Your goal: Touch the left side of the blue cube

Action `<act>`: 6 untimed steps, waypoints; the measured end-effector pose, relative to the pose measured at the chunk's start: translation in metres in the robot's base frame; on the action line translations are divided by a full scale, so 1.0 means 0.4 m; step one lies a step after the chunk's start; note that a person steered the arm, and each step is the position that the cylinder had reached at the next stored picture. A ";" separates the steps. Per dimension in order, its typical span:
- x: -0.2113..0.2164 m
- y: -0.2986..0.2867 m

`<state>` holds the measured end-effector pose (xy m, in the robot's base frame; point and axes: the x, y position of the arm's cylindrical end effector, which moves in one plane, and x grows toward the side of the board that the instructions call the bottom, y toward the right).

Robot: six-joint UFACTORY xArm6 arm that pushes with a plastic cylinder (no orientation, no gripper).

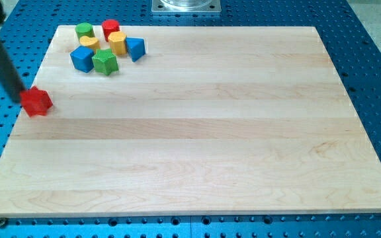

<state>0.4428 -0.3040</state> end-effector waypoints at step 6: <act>-0.364 0.145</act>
<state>0.2972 -0.2459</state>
